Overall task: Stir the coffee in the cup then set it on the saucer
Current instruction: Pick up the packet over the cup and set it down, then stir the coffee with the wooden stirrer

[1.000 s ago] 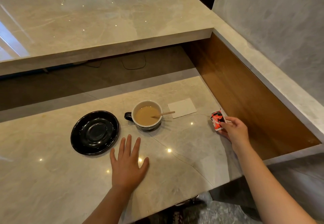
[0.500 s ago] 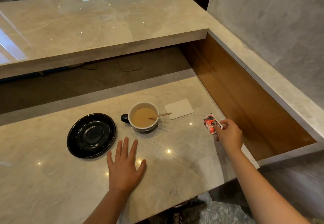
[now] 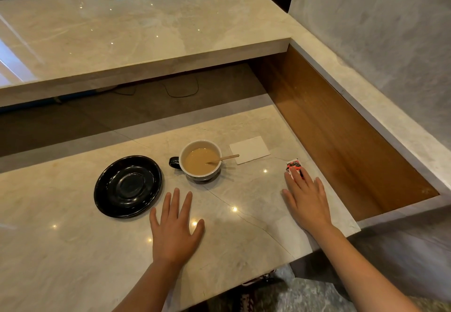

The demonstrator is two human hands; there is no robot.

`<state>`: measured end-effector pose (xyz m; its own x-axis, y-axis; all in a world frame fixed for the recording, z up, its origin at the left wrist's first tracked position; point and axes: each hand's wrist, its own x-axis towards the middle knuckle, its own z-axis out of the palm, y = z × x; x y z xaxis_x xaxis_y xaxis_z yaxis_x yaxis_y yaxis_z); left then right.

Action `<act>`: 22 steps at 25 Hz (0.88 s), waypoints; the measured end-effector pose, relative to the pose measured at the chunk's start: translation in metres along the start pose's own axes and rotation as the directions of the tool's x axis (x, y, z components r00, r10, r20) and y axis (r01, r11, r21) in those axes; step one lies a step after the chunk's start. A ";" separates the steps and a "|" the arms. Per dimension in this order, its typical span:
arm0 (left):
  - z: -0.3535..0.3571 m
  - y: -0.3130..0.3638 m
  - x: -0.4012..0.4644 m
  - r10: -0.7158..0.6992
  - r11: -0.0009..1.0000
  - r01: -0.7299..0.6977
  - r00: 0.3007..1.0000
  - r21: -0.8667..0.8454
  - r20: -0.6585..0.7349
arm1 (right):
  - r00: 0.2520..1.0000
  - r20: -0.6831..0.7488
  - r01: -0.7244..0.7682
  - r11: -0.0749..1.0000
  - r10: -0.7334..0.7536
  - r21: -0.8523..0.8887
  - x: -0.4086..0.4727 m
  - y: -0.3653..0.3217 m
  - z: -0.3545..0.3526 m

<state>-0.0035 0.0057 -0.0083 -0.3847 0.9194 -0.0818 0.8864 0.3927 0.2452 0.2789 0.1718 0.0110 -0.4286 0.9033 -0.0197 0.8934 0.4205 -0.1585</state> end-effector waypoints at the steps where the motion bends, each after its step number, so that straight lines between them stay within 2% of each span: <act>1: 0.000 0.000 0.000 0.000 1.000 0.000 1.000 0.001 0.001 | 1.000 0.021 -0.002 1.000 0.002 -0.006 0.000 0.001 0.002; 8: -0.002 0.000 -0.001 0.004 1.000 -0.004 1.000 -0.010 0.002 | 0.998 0.056 0.023 0.997 -0.027 0.073 0.002 0.000 -0.003; 10: -0.003 0.000 -0.001 0.006 1.000 -0.006 1.000 -0.026 -0.001 | 0.998 -0.046 0.050 0.988 -0.044 0.143 0.002 -0.008 -0.012; 11: -0.003 0.000 0.000 0.006 1.000 -0.006 1.000 -0.027 0.000 | 0.989 -0.140 0.076 0.979 -0.050 0.187 0.002 -0.018 -0.018; 13: -0.003 0.000 -0.001 0.003 1.000 -0.003 1.000 -0.014 0.007 | 0.930 -0.367 0.149 0.948 -0.038 0.281 0.008 -0.043 -0.031; 14: -0.003 0.000 -0.001 0.002 1.000 -0.002 1.000 -0.010 0.010 | 0.895 -0.446 0.171 0.929 -0.007 0.329 0.013 -0.058 -0.037; 15: -0.003 0.000 -0.001 0.002 1.000 -0.001 1.000 -0.011 0.012 | 0.887 -0.461 0.178 0.890 0.040 0.421 0.019 -0.074 -0.042; 16: -0.003 0.000 -0.001 0.001 1.000 -0.001 1.000 -0.016 0.009 | 0.912 -0.397 0.156 0.808 0.103 0.568 0.025 -0.090 -0.047; 17: -0.003 0.000 -0.001 0.000 1.000 0.000 1.000 -0.024 0.004 | 0.949 -0.274 0.093 0.688 0.158 0.720 0.031 -0.104 -0.053; 19: -0.003 0.000 -0.001 -0.005 1.000 0.005 1.000 -0.027 0.004 | 0.976 -0.019 -0.084 0.453 0.218 0.887 0.041 -0.127 -0.060; 20: -0.003 0.000 -0.001 -0.006 1.000 0.006 1.000 -0.024 0.007 | 0.970 0.038 -0.134 0.403 0.238 0.905 0.046 -0.135 -0.060; 22: -0.002 0.000 -0.001 -0.003 1.000 0.004 1.000 -0.018 0.015 | 0.961 0.058 -0.159 0.368 0.271 0.916 0.054 -0.144 -0.059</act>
<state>-0.0037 0.0049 -0.0063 -0.3840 0.9183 -0.0968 0.8800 0.3957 0.2627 0.1348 0.1647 0.0911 -0.1780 0.9768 -0.1194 0.2739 -0.0673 -0.9594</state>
